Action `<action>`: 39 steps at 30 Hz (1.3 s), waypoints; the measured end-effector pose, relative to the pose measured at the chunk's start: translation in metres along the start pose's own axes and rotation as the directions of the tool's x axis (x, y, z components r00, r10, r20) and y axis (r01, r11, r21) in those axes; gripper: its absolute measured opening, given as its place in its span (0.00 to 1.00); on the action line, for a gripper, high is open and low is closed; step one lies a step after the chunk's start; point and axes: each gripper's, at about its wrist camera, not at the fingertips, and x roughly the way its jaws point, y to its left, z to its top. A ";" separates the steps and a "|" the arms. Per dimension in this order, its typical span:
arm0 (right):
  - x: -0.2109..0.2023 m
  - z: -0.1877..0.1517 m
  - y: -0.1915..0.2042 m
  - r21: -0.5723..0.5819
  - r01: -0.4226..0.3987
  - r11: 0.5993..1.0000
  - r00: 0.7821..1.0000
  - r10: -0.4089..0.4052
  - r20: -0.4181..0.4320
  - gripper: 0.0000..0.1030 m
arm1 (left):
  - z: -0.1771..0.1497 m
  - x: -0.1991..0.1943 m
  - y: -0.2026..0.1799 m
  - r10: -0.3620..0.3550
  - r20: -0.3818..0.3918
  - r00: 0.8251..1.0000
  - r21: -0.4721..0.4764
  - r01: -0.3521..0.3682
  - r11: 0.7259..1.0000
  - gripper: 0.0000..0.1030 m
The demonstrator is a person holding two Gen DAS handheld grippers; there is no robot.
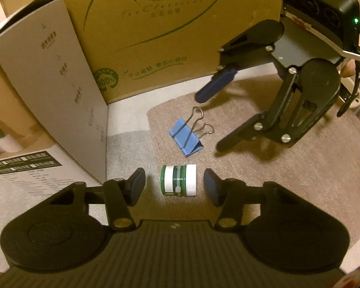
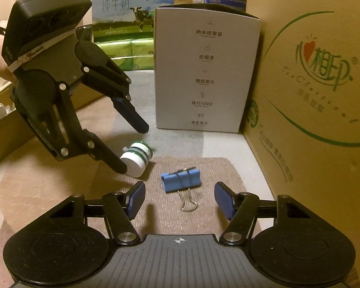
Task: Organize rigid objects
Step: 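Grasp the green-white tape roll with the left gripper while the right gripper grasps the blue binder clip, then lift the tape roll and binder clip and carry both toward the tray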
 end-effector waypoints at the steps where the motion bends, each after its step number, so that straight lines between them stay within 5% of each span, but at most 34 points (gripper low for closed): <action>1: 0.002 0.001 -0.001 -0.002 -0.001 1.000 1.000 0.001 -0.003 0.61 | 0.000 0.001 0.000 -0.006 -0.004 1.000 0.002 0.006 1.000 0.43; 5: 0.012 0.004 -0.002 -0.006 -0.008 1.000 1.000 0.008 -0.016 0.59 | -0.005 0.007 0.001 -0.011 -0.031 0.999 -0.004 0.011 1.000 0.29; 19: 0.032 0.008 -0.002 0.021 -0.018 1.000 0.999 0.019 -0.046 0.43 | -0.018 -0.006 0.013 0.038 -0.039 0.999 -0.113 -0.042 0.993 0.27; 39: -0.016 0.028 0.059 0.150 0.143 0.978 0.986 -0.128 -0.104 0.42 | -0.029 -0.073 -0.017 0.130 -0.027 0.991 -0.240 -0.133 0.962 0.27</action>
